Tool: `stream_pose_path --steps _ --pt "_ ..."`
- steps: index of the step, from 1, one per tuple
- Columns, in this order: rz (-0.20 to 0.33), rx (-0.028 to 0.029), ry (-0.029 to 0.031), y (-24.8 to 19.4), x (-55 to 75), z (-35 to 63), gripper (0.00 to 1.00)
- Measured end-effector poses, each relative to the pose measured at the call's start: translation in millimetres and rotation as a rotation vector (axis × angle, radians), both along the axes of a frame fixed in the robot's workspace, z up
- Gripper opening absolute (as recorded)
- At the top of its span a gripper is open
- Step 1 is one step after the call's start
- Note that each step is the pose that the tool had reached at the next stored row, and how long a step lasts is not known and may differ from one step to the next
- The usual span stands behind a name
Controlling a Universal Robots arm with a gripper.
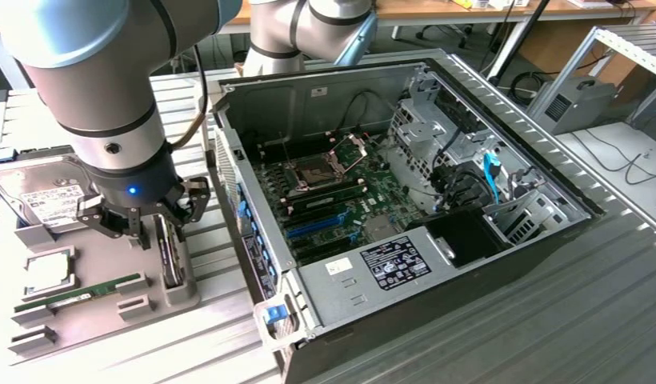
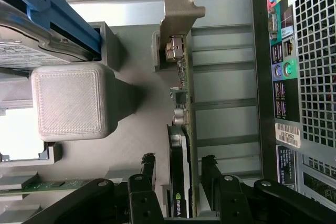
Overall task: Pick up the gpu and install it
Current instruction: 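Pick up the gpu and move the gpu toward the slot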
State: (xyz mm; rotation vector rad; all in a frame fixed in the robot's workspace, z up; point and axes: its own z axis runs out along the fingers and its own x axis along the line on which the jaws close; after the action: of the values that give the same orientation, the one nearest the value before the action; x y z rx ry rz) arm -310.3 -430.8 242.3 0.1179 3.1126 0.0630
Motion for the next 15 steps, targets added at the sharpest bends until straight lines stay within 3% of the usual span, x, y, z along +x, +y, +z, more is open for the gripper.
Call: stream_pose_path --steps 3,5,7,8,15 --pt "0.0 0.0 0.0 0.0 0.0 0.0 0.47" --pt "0.0 0.0 0.0 0.0 0.0 0.0 0.34" --pt "0.0 0.0 0.0001 0.0 0.0 0.0 0.34" --pt "0.0 0.0 0.0001 0.0 0.0 0.0 0.28" --pt "0.0 0.0 0.0 0.0 0.2 0.0 0.27"
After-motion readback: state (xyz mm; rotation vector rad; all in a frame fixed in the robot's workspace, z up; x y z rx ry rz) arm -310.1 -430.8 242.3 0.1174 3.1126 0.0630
